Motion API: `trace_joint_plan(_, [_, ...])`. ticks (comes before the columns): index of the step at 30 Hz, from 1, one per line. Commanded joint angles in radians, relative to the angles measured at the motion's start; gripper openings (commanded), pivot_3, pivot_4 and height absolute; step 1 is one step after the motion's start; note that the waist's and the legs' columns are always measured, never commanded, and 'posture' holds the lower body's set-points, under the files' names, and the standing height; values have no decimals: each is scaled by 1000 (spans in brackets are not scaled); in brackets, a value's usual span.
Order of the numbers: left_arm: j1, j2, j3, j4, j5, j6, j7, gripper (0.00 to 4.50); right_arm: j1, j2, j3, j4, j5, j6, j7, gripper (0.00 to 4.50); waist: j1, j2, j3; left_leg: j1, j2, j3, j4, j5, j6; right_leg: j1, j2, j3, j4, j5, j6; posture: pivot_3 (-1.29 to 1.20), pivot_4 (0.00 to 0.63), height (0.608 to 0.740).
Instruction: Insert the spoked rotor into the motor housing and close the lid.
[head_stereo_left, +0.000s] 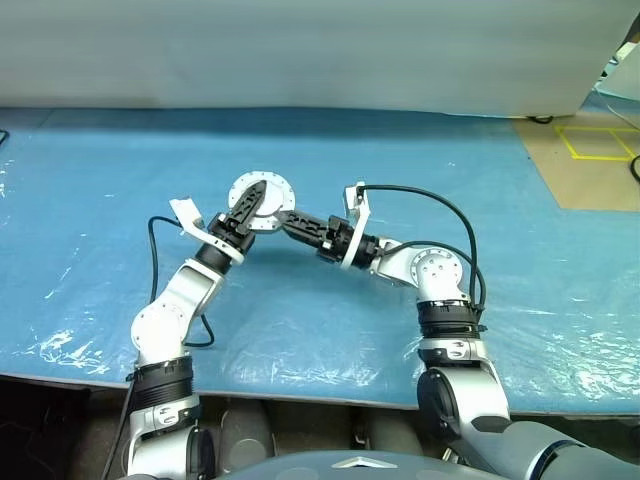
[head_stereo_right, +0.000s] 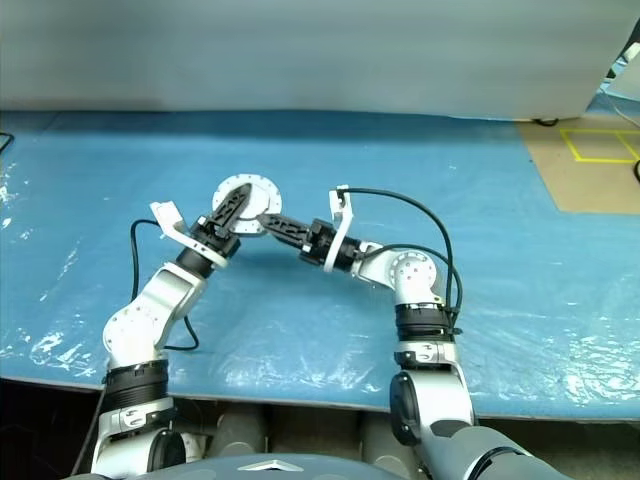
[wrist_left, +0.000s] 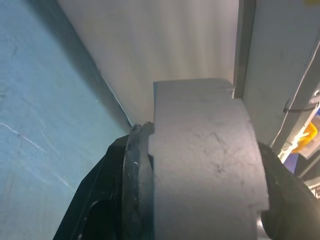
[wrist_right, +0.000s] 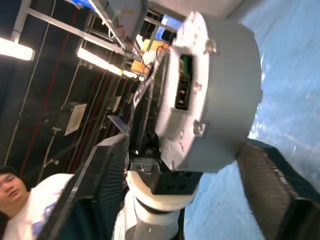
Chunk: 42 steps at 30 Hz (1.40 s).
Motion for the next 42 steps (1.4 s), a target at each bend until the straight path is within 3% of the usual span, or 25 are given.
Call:
trace_joint_plan(1, [-45, -1, 56, 8, 48, -119, 2, 2713, -54, 11, -48, 23, -14, -125, -21, 4223, 0, 0, 0, 0, 0, 0, 0, 0, 0, 0, 0, 0, 0, 0, 0, 0, 150, 740])
trace_joint_plan(7, [-104, -19, 150, 95, 170, -363, 46, 2713, -74, 28, -84, 54, -14, -199, -48, 4223, -1, -1, 0, 0, 0, -1, 0, 0, 0, 0, 0, 0, 0, 1, 0, 0, 150, 740])
trace_joint_plan(15, [-166, 59, 242, 292, 331, -554, 101, 2713, -66, 26, -38, 35, -33, -222, -13, 4223, 0, -4, 0, -2, 0, -3, 0, 0, 0, 0, 0, -1, 0, 1, 1, 0, 150, 740])
trace_joint_plan(42, [-171, 81, 270, 422, 456, -625, 146, 2713, -72, 22, -3, 43, -59, -260, 8, 4223, 1, -6, 0, -6, 0, -10, 7, 0, 0, 1, 0, -2, 4, 1, 0, 0, 150, 740])
